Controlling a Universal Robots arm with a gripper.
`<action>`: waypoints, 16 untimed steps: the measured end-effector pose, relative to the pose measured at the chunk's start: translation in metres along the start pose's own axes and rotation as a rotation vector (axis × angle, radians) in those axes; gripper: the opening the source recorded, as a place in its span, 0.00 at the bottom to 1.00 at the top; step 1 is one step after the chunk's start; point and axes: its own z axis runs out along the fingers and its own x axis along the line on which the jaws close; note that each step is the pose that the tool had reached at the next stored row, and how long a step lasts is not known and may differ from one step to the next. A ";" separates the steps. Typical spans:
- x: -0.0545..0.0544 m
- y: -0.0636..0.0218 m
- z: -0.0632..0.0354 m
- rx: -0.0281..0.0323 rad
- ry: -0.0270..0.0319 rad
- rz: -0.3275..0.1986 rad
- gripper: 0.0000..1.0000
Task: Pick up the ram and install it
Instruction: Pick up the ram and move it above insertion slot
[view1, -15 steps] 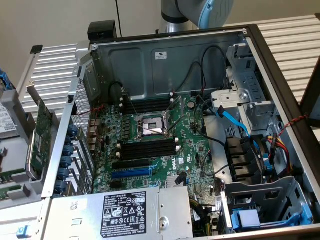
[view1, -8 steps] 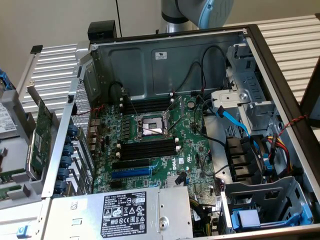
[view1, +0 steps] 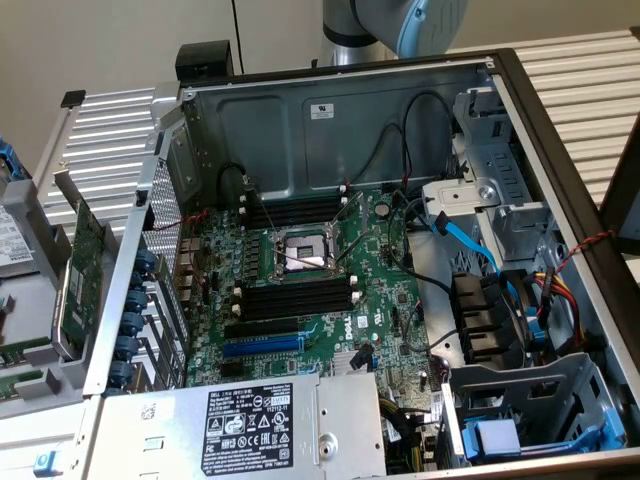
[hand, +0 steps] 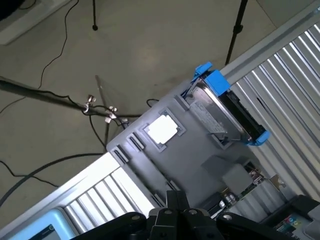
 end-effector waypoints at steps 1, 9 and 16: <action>0.000 0.0000 0.0000 -0.0003 0.0010 -0.015 0.11; 0.000 0.0000 0.0000 -0.0025 0.0093 -0.147 0.11; 0.000 0.0000 0.0000 -0.0044 0.0174 -0.273 0.11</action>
